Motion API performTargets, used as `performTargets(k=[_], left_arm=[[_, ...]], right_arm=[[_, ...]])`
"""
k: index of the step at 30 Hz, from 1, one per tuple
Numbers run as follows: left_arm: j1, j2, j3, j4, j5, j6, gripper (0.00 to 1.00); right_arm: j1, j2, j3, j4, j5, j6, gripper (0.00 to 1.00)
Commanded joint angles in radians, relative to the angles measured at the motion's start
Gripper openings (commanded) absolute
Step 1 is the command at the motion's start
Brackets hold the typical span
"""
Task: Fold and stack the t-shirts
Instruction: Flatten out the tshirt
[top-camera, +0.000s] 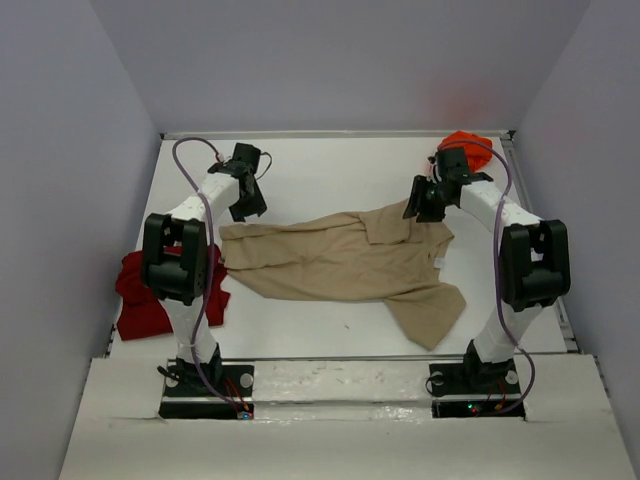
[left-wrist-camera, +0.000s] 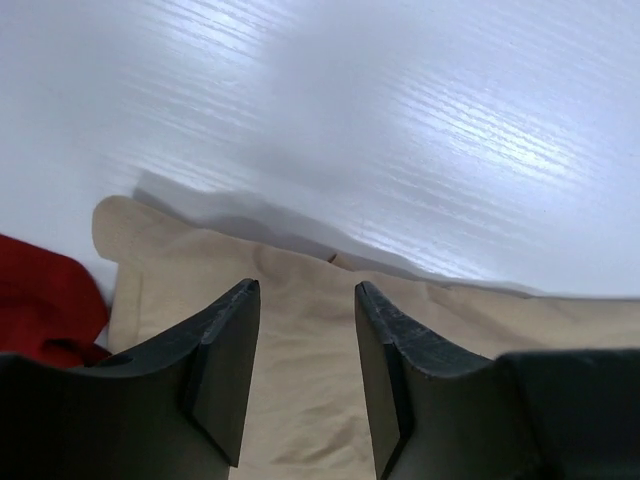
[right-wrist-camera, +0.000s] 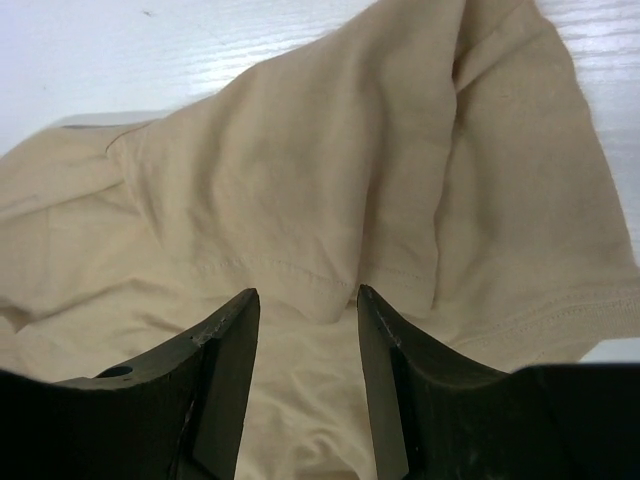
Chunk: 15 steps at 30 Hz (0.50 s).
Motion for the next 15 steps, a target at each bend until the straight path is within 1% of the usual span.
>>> performTargets(k=[1,4,6,8,11,15], left_arm=[[0.038,-0.061,0.011,0.013,-0.017,0.039,0.54],[0.053,-0.065,-0.018,0.028,0.016,0.053,0.54],[0.073,-0.088,-0.062,0.06,0.091,0.054,0.54],[0.084,-0.11,-0.085,0.08,0.111,0.048,0.54],[0.097,-0.125,-0.099,0.068,0.057,0.036,0.54],[0.148,-0.125,-0.108,0.062,0.039,0.033,0.54]], right_arm=[[-0.005,0.005,-0.015,0.055,-0.062,-0.004,0.5],[-0.005,0.01,-0.034,0.083,-0.073,0.005,0.5],[-0.005,0.021,-0.048,0.09,-0.07,0.01,0.49],[-0.005,0.025,-0.064,0.109,-0.071,0.013,0.49],[-0.005,0.03,-0.083,0.13,-0.077,0.022,0.49],[-0.005,0.03,-0.084,0.14,-0.087,0.021,0.49]])
